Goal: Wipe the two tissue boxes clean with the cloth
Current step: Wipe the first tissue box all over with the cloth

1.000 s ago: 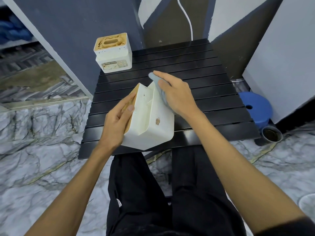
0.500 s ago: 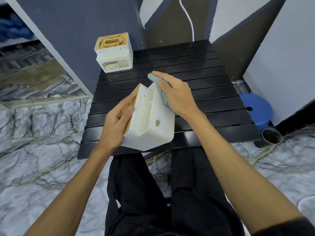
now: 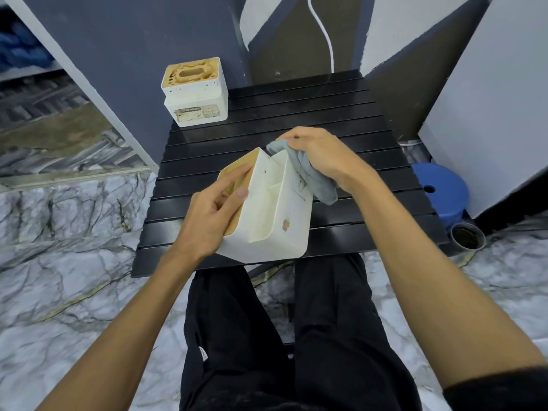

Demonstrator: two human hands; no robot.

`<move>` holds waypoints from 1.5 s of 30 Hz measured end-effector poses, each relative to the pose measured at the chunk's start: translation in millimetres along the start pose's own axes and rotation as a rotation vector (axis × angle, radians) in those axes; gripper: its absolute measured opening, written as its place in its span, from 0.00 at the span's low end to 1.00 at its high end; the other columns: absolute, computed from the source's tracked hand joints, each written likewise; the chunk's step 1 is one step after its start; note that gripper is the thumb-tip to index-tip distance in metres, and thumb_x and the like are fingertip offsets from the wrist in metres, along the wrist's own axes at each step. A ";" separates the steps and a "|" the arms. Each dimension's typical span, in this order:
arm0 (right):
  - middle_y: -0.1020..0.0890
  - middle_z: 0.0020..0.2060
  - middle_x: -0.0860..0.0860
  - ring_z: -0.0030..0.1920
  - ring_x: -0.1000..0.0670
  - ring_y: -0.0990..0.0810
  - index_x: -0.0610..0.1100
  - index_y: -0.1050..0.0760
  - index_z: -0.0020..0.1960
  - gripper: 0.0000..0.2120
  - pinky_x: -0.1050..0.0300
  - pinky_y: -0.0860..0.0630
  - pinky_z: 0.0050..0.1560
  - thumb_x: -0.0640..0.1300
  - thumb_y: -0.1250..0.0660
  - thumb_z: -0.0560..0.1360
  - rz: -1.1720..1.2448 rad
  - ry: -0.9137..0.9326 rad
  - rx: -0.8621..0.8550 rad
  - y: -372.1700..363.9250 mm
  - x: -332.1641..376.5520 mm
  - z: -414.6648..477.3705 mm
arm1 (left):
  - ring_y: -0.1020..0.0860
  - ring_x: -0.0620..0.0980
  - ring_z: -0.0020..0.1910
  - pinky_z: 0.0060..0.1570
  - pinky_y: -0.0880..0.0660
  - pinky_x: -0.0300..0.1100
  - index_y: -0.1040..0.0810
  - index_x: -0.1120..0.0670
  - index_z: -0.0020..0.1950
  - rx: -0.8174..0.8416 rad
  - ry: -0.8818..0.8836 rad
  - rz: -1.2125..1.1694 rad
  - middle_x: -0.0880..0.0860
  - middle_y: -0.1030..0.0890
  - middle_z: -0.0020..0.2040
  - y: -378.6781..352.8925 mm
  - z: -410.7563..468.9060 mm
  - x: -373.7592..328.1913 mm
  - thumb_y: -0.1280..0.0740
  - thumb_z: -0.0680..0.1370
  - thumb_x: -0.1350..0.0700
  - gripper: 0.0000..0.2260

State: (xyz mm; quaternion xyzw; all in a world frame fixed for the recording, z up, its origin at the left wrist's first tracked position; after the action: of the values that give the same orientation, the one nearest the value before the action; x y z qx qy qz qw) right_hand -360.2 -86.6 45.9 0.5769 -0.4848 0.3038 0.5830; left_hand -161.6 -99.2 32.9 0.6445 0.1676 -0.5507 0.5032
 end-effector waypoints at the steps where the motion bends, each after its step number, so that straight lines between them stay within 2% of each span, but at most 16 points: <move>1: 0.17 0.50 0.54 0.52 0.52 0.19 0.51 0.20 0.52 0.12 0.50 0.23 0.58 0.48 0.43 0.81 -0.021 -0.029 0.036 0.6 -0.3 1.8 | 0.19 0.52 0.57 0.59 0.23 0.57 0.27 0.31 0.68 -0.001 -0.003 0.016 0.37 0.19 0.59 -0.4 -0.1 -1.0 0.38 0.78 0.38 0.18; 3: 0.18 0.50 0.52 0.51 0.50 0.20 0.49 0.22 0.53 0.11 0.51 0.24 0.54 0.49 0.43 0.81 -0.067 -0.069 0.099 2.0 -0.1 3.5 | 0.18 0.53 0.53 0.57 0.22 0.57 0.27 0.29 0.67 -0.003 -0.007 0.045 0.41 0.17 0.55 -0.9 0.4 -1.2 0.38 0.77 0.37 0.18; 6: 0.17 0.49 0.50 0.50 0.49 0.19 0.47 0.22 0.53 0.11 0.52 0.23 0.51 0.47 0.42 0.81 -0.098 -0.072 0.129 1.8 2.8 3.2 | 0.19 0.56 0.44 0.50 0.21 0.55 0.29 0.26 0.65 0.006 -0.029 0.128 0.54 0.16 0.45 -1.8 3.0 -2.5 0.40 0.76 0.35 0.17; 9: 0.18 0.51 0.53 0.53 0.50 0.20 0.51 0.20 0.53 0.12 0.53 0.23 0.53 0.48 0.43 0.80 -0.200 -0.004 0.068 1.4 4.9 6.1 | 0.27 0.55 0.36 0.40 0.28 0.47 0.30 0.27 0.67 -0.006 -0.052 0.299 0.61 0.23 0.34 0.5 8.4 -5.7 0.42 0.76 0.34 0.19; 11: 0.19 0.53 0.55 0.53 0.51 0.21 0.52 0.20 0.55 0.13 0.56 0.25 0.50 0.48 0.43 0.80 -0.259 0.065 -0.006 0.5 9.3 7.0 | 0.30 0.53 0.34 0.38 0.30 0.43 0.30 0.31 0.70 -0.019 -0.065 0.377 0.61 0.25 0.32 2.5 13.8 -7.5 0.43 0.78 0.35 0.20; 15: 0.19 0.52 0.52 0.53 0.46 0.22 0.52 0.19 0.55 0.14 0.47 0.23 0.53 0.48 0.43 0.80 -0.359 0.158 -0.148 -4.3 13.7 6.8 | 0.32 0.47 0.31 0.34 0.35 0.32 0.28 0.39 0.72 -0.027 -0.121 0.488 0.53 0.30 0.27 1.4 23.5 -14.9 0.40 0.83 0.44 0.17; 20: 0.22 0.63 0.50 0.60 0.41 0.27 0.50 0.26 0.68 0.17 0.46 0.30 0.57 0.47 0.44 0.82 -0.724 0.284 -0.243 -20.8 18.2 1.0 | 0.30 0.42 0.31 0.33 0.37 0.30 0.27 0.42 0.72 -0.027 -0.113 0.531 0.48 0.33 0.25 -5.1 26.8 -16.1 0.40 0.83 0.50 0.17; 23: 0.20 0.62 0.51 0.60 0.41 0.27 0.48 0.26 0.68 0.17 0.48 0.30 0.55 0.45 0.43 0.81 -0.720 0.324 -0.278 -27.1 15.2 -4.6 | 0.28 0.38 0.31 0.33 0.37 0.28 0.26 0.45 0.72 -0.021 -0.100 0.539 0.45 0.33 0.25 -7.6 26.2 -18.1 0.39 0.83 0.52 0.17; 27: 0.22 0.56 0.43 0.56 0.40 0.26 0.41 0.29 0.65 0.16 0.45 0.26 0.53 0.43 0.39 0.78 -0.537 0.244 -0.256 -29.8 -4.7 -7.2 | 0.28 0.39 0.31 0.34 0.37 0.31 0.26 0.48 0.72 0.021 -0.121 0.556 0.42 0.33 0.28 -13.9 23.4 -20.0 0.39 0.84 0.53 0.17; 30: 0.37 0.74 0.42 0.71 0.40 0.36 0.42 0.34 0.72 0.22 0.45 0.30 0.65 0.45 0.38 0.79 -0.430 0.165 -0.204 -39.8 -26.6 -8.3 | 0.30 0.42 0.30 0.35 0.39 0.42 0.27 0.48 0.73 0.038 -0.120 0.603 0.44 0.32 0.29 -16.4 25.1 -13.0 0.40 0.84 0.52 0.17; 32: 0.44 0.77 0.43 0.74 0.41 0.41 0.45 0.37 0.75 0.25 0.44 0.33 0.69 0.48 0.39 0.80 -0.383 0.132 -0.215 -42.0 -35.1 -9.5 | 0.30 0.42 0.31 0.36 0.39 0.42 0.28 0.50 0.74 0.037 -0.123 0.614 0.43 0.31 0.30 -16.7 26.0 -10.2 0.40 0.84 0.52 0.18; 34: 0.42 0.77 0.46 0.75 0.42 0.43 0.47 0.39 0.76 0.26 0.40 0.35 0.70 0.50 0.40 0.80 -0.409 0.120 -0.245 -44.2 -38.8 -10.4 | 0.31 0.45 0.33 0.38 0.40 0.40 0.27 0.53 0.73 0.021 -0.154 0.635 0.42 0.31 0.32 -17.1 25.1 -12.3 0.40 0.83 0.53 0.18; 36: 0.43 0.78 0.48 0.76 0.43 0.46 0.49 0.40 0.76 0.26 0.36 0.36 0.69 0.50 0.41 0.80 -0.396 0.105 -0.257 -45.2 -40.8 -10.0 | 0.30 0.50 0.39 0.44 0.39 0.38 0.23 0.56 0.70 -0.022 -0.237 0.688 0.43 0.30 0.36 -17.1 22.9 -19.0 0.40 0.81 0.52 0.19; 39: 0.49 0.78 0.44 0.75 0.41 0.47 0.48 0.40 0.77 0.26 0.42 0.35 0.69 0.47 0.41 0.80 -0.330 0.102 -0.229 -48.6 -41.8 -9.9 | 0.33 0.54 0.51 0.57 0.38 0.47 0.21 0.51 0.67 -0.094 -0.263 0.796 0.51 0.30 0.48 -11.3 24.0 -18.6 0.41 0.79 0.48 0.20; 42: 0.43 0.77 0.44 0.72 0.40 0.41 0.47 0.38 0.76 0.25 0.45 0.33 0.69 0.45 0.41 0.79 -0.367 0.143 -0.246 -46.8 -37.9 -12.5 | 0.35 0.58 0.68 0.72 0.45 0.58 0.25 0.46 0.70 -0.031 -0.176 0.854 0.55 0.31 0.65 -13.6 28.4 -8.1 0.47 0.79 0.42 0.23; 45: 0.38 0.75 0.45 0.69 0.40 0.38 0.45 0.34 0.74 0.23 0.44 0.32 0.66 0.44 0.41 0.79 -0.456 0.215 -0.278 -48.2 -31.7 -17.5 | 0.38 0.55 0.74 0.74 0.49 0.66 0.31 0.44 0.74 0.051 -0.112 0.828 0.53 0.34 0.73 -18.2 32.9 0.1 0.50 0.79 0.42 0.25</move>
State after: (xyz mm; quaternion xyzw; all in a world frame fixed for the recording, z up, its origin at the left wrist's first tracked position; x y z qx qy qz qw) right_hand -323.4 -70.4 1.0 0.5499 -0.3149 0.1548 0.7579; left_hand -193.3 -118.7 28.1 0.6388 -0.1471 -0.3402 0.6742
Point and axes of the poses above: each hand's wrist, its own z-axis towards the middle knuckle, its own y-axis out of the back of the hand, x = y × z, the point moved 10 cm from there along z, towards the middle knuckle
